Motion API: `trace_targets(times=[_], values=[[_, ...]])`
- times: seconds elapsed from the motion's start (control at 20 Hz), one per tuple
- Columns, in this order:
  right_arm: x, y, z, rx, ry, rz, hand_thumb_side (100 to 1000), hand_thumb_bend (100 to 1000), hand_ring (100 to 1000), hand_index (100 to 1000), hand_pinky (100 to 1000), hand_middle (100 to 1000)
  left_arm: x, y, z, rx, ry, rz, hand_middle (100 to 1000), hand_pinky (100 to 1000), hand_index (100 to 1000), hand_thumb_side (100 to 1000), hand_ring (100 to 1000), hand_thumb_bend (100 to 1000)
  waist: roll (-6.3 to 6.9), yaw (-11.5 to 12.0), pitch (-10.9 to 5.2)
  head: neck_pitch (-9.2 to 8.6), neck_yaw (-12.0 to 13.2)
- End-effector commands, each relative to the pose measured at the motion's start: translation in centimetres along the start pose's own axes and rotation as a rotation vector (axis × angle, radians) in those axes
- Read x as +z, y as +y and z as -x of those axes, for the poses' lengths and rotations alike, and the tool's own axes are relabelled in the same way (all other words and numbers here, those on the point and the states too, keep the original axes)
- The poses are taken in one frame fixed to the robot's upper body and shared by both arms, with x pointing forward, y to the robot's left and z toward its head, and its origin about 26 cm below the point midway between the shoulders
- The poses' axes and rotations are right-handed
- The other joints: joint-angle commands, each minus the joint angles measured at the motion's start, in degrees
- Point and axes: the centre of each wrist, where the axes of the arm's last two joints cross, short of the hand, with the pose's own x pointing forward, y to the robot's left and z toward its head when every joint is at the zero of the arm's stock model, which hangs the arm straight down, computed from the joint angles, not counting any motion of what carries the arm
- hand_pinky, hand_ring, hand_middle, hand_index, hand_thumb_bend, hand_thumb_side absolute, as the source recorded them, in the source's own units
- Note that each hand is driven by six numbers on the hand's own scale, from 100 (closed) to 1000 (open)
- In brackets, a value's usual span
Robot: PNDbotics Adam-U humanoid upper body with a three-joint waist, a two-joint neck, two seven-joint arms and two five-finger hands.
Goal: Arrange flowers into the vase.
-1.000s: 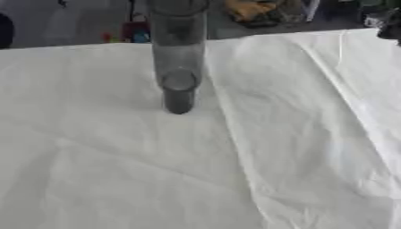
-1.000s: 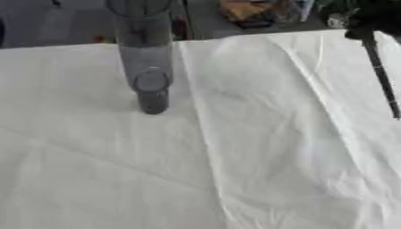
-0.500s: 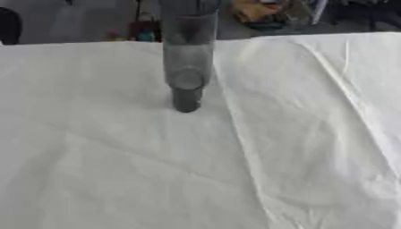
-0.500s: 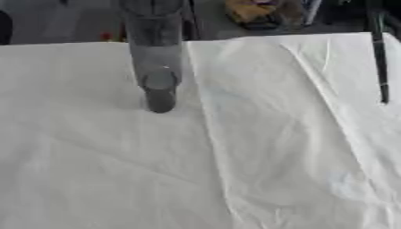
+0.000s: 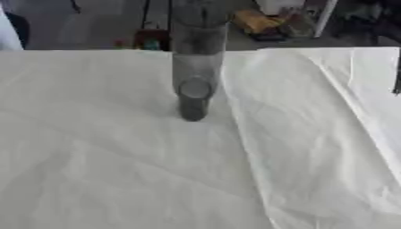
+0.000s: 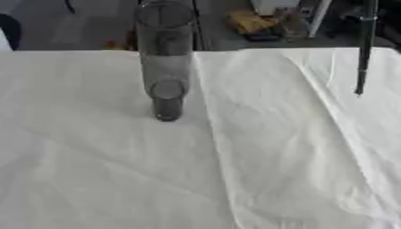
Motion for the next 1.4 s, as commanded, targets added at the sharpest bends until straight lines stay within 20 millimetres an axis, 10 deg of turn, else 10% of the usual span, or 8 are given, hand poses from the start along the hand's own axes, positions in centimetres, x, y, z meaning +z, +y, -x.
trace_targets(times=[0.05, 1.4], values=[[0.6, 0.4, -2.8, -0.003, -0.076, -0.006, 100, 100, 100, 100, 100, 100, -0.6, 0.1, -0.5, -0.011, -0.011, 0.04, 717, 764, 857, 869, 677, 121, -0.3, 0.36, -1.12, -0.99, -0.37], [-0.4, 4.8, -8.6, -0.263, -0.409, -0.097, 100, 100, 100, 102, 100, 100, -0.8, -0.1, -0.5, -0.03, 0.004, 0.101, 718, 764, 857, 876, 678, 118, -3.68, 3.74, 0.41, -1.2, -3.6]])
